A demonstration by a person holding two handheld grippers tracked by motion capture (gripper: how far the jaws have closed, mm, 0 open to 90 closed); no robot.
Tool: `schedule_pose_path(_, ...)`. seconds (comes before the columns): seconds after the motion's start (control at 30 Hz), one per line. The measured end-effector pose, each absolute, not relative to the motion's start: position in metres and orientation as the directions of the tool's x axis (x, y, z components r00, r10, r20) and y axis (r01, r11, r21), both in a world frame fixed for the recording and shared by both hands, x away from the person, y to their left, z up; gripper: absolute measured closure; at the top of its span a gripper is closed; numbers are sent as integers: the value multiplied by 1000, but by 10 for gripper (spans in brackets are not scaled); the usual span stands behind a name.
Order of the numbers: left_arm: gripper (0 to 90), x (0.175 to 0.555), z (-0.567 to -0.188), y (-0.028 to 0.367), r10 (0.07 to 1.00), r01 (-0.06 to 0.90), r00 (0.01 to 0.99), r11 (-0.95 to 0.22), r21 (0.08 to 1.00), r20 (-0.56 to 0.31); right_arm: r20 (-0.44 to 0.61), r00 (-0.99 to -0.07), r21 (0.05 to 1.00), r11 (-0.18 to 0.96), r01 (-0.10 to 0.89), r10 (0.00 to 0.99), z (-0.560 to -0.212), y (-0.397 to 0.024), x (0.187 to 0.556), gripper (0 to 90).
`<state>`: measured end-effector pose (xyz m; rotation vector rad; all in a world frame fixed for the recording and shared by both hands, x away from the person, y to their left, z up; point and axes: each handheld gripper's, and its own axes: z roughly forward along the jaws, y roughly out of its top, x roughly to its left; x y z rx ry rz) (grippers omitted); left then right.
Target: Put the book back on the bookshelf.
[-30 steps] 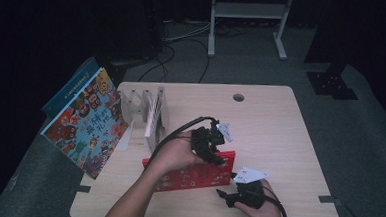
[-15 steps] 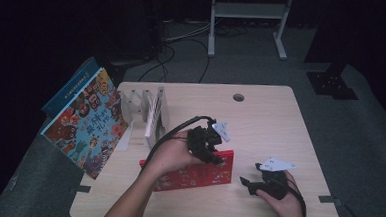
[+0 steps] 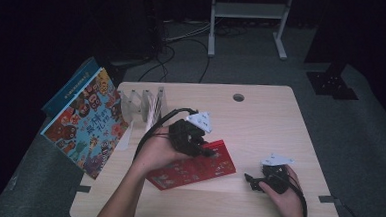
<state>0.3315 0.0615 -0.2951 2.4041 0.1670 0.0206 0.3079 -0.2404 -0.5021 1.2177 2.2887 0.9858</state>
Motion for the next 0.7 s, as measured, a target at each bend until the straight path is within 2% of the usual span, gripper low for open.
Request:
schedule_pose_path(0.33,797,333,-286,94,167,132,985,-641,756,-31,7,-514,730,347,589,858,-504,-241,312,99)
schedule_pose_path(0.7,797,334,-284,134,291,198,956,-531,824,-42,8,-512,730,345,590,859,-504,-241,312,99)
